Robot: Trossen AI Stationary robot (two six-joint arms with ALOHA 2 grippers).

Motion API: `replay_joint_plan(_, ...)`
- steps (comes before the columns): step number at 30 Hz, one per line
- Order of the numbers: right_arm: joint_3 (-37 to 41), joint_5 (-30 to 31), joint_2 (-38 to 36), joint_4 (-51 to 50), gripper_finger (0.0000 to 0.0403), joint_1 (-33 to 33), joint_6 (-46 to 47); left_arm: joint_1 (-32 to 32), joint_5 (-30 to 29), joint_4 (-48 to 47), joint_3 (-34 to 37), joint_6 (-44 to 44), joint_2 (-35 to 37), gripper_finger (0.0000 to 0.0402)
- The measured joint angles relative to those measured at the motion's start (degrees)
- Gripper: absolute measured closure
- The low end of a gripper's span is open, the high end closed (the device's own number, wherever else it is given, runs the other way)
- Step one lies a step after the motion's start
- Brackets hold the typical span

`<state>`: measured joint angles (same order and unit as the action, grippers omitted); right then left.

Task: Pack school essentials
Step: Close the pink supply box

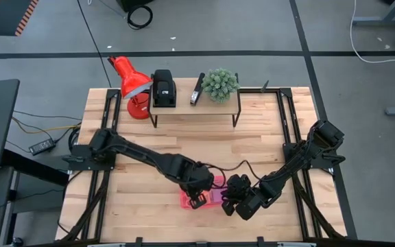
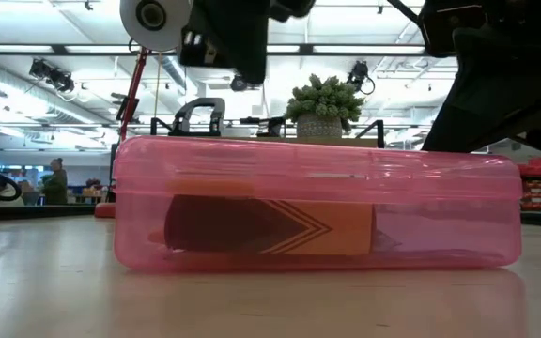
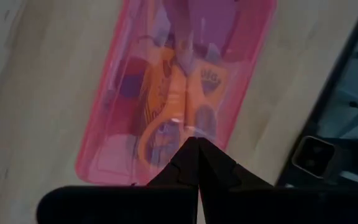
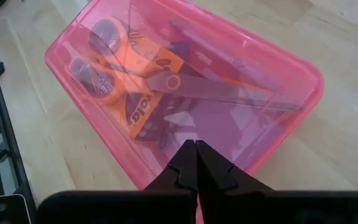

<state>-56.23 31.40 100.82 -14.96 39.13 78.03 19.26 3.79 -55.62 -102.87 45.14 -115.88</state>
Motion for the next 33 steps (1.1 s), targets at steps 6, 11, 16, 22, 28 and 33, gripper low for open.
replay_joint_plan(6,0.0,-0.4,0.0,0.3,0.0397,0.0,0.2,0.8,-0.9,1.5,0.0,0.1,-3.0,0.0385)
replay_joint_plan(11,0.0,-0.7,0.0,0.2,0.0397,0.0,0.7,0.8,-1.0,2.3,0.4,0.1,-6.0,0.0388)
replay_joint_plan(16,0.0,-1.4,0.0,0.0,0.0397,0.0,1.3,0.8,1.8,0.4,0.1,-0.9,-9.4,0.0397)
replay_joint_plan(22,0.0,-1.7,0.0,0.0,0.0397,0.0,1.6,1.1,2.9,0.8,0.2,-1.1,-10.4,0.0385)
replay_joint_plan(28,0.0,-1.7,0.0,0.0,0.0397,0.0,1.5,1.1,3.0,0.7,0.2,-2.3,-10.6,0.0394)
replay_joint_plan(33,0.3,-0.2,-1.8,-0.2,0.0397,0.7,-0.3,0.0,3.9,0.6,0.4,-2.1,-10.1,0.0395)
